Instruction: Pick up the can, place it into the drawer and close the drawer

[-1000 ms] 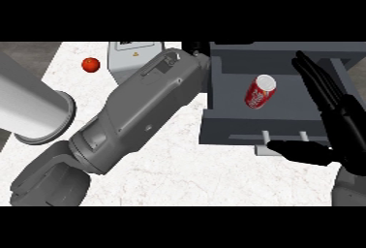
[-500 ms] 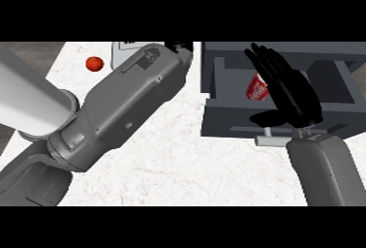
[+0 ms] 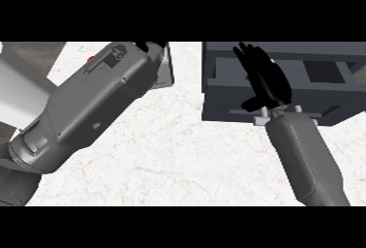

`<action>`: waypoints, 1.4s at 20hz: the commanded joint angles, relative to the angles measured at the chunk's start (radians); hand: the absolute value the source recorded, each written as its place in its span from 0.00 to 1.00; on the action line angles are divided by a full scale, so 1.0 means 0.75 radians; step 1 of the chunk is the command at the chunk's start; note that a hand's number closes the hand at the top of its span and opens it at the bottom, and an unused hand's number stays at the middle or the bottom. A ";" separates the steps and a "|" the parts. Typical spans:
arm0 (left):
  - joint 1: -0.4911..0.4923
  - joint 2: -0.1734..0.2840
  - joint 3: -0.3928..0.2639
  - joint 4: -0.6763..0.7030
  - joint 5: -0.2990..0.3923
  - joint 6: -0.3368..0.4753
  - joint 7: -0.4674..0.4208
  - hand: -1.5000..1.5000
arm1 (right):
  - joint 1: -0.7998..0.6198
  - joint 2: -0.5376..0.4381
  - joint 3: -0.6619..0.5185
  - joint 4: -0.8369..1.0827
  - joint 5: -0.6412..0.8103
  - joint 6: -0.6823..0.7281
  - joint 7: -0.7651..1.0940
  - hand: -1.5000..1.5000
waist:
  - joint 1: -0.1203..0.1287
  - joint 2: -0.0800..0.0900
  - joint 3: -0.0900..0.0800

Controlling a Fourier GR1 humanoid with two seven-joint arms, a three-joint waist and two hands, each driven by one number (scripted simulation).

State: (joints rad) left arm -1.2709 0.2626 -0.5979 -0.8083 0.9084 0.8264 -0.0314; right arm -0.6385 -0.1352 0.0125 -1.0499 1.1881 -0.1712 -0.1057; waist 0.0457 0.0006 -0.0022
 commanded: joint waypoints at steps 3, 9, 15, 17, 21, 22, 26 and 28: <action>0.118 0.081 0.016 -0.117 -0.038 -0.024 0.014 0.00 | -0.118 0.028 -0.057 0.377 0.098 -0.292 0.008 0.00 | 0.005 0.013 0.004; 0.123 0.109 0.035 -0.166 -0.065 -0.025 0.058 0.00 | -0.259 -0.021 -0.129 0.607 0.101 -0.434 -0.063 0.00 | 0.002 0.023 0.005; 0.128 0.195 0.032 -0.308 -0.084 0.017 0.162 0.00 | -0.376 -0.009 -0.179 0.789 0.125 -0.596 -0.055 0.00 | 0.039 0.025 0.006; 0.159 0.222 0.037 -0.348 -0.085 0.011 0.182 0.00 | -0.456 -0.044 -0.208 0.855 0.125 -0.570 -0.028 0.00 | 0.045 0.023 0.005; 0.173 0.238 0.035 -0.396 -0.097 0.031 0.241 0.00 | -0.538 -0.068 -0.233 0.948 0.134 -0.643 -0.036 0.00 | 0.044 0.025 0.006; 0.196 0.225 0.040 -0.406 -0.107 0.019 0.183 0.00 | -0.546 -0.092 -0.248 0.967 0.131 -0.673 -0.037 0.00 | 0.068 0.039 0.006; 0.201 0.288 0.061 -0.404 -0.121 -0.034 0.203 0.00 | -0.674 -0.110 -0.259 1.018 0.138 -0.640 -0.010 0.00 | 0.058 0.036 0.005; 0.180 0.235 0.044 -0.443 -0.133 0.036 0.222 0.00 | -0.689 -0.127 -0.264 1.047 0.143 -0.660 -0.015 0.00 | 0.072 0.040 0.006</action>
State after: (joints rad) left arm -1.1333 0.4452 -0.5678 -1.1110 0.8185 0.8344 0.1233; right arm -1.0814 -0.2038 -0.1692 -0.2966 1.2948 -0.6495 -0.1253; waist 0.0868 0.0303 0.0038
